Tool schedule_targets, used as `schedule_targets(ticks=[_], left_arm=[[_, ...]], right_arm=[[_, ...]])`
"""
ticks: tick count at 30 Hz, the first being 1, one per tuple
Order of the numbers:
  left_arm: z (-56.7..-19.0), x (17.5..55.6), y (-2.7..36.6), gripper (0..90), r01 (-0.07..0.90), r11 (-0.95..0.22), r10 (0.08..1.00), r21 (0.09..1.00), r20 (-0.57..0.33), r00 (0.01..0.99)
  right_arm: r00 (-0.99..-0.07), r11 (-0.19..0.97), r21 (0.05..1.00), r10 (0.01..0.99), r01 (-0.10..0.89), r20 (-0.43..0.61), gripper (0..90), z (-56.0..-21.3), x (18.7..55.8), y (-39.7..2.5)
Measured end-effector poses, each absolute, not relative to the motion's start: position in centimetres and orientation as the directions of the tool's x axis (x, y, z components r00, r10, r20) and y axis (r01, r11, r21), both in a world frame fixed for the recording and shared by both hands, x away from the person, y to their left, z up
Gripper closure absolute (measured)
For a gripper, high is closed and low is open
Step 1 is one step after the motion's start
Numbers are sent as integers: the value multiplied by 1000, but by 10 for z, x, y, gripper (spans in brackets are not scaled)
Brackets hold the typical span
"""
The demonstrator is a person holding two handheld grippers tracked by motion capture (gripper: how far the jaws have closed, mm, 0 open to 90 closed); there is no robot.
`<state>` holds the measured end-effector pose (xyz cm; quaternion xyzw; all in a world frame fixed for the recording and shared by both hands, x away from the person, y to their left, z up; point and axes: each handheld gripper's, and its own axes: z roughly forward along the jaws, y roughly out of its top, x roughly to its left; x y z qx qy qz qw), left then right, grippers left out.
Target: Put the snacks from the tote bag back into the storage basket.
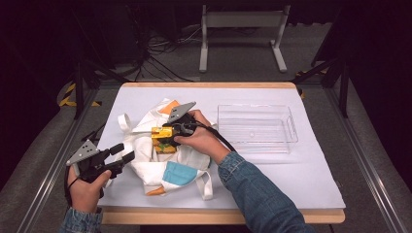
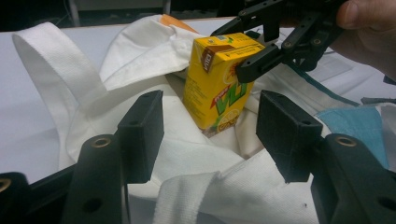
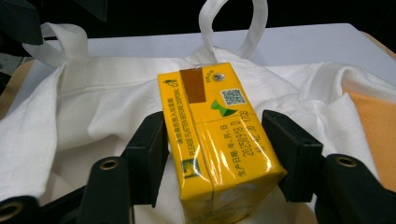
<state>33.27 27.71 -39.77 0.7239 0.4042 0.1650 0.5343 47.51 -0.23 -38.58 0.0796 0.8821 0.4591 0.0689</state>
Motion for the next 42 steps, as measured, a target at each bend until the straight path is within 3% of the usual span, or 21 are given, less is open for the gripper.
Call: schedule_targets(ticks=[6,22,42], left_arm=[[-398,333,274,422,409,-110,759,906,-189,623],[-398,333,277,422,407,-100,762,908,-193,618],[-397,334,281,410,409,-96,768,908,-194,611]], right_arm=[[-982,579,813,179,59,-56,498,-384,476,-6],[-983,622,782,153,18,-100,510,-374,473,2],[-984,581,814,140,-11,-113,511,-320,462,-6]])
